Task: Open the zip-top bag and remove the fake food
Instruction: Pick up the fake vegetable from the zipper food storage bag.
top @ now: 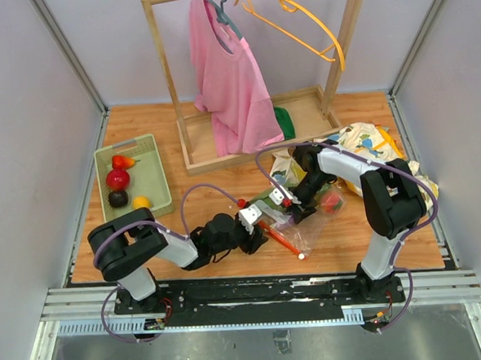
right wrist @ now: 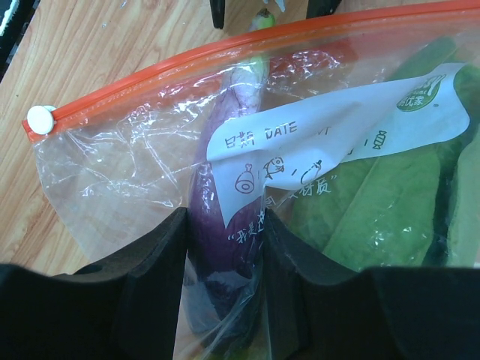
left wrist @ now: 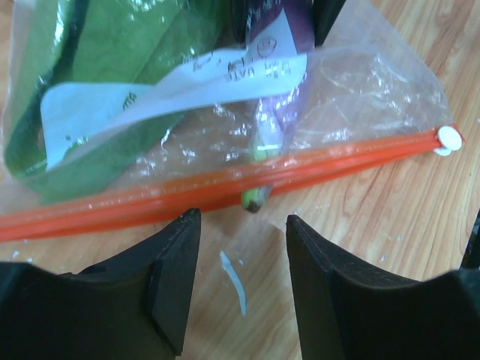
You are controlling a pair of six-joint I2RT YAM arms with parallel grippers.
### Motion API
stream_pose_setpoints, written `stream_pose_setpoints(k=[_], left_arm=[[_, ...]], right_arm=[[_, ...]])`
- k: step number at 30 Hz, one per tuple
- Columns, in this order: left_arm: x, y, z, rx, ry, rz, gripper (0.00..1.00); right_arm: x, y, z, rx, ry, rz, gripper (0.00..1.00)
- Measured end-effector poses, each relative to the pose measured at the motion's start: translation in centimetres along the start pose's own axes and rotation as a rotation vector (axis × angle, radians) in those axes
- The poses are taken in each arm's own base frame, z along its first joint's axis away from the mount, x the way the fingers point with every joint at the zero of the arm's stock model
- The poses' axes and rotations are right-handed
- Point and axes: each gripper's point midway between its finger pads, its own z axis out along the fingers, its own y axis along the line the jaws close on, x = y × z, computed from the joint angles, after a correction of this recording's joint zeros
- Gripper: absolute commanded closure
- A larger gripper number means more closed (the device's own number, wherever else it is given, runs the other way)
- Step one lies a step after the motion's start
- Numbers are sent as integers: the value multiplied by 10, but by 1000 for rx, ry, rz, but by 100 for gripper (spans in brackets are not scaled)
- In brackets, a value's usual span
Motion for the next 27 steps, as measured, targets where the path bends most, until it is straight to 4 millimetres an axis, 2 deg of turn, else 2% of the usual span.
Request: stream_pose_setpoints(k=[8,13,18,24,27], left_arm=[[-21,-3,13,14,-71,13,46],[-22,-8,25,32,-83,15,42],[-29,-8,28,26,-112,17,39],[-48,-10,40,27,-154,21,46],[-46,-12,42,43,-154,12,55]], right_arm=[[-4,0,0,1,-19,3,83],[-7,-3,-2,7,-26,-1,84],[-9,-2,-2,5,-38,3,84],[-16,-1,2,-4,-54,-3,85],[-15,-1,1,-1,-54,1,85]])
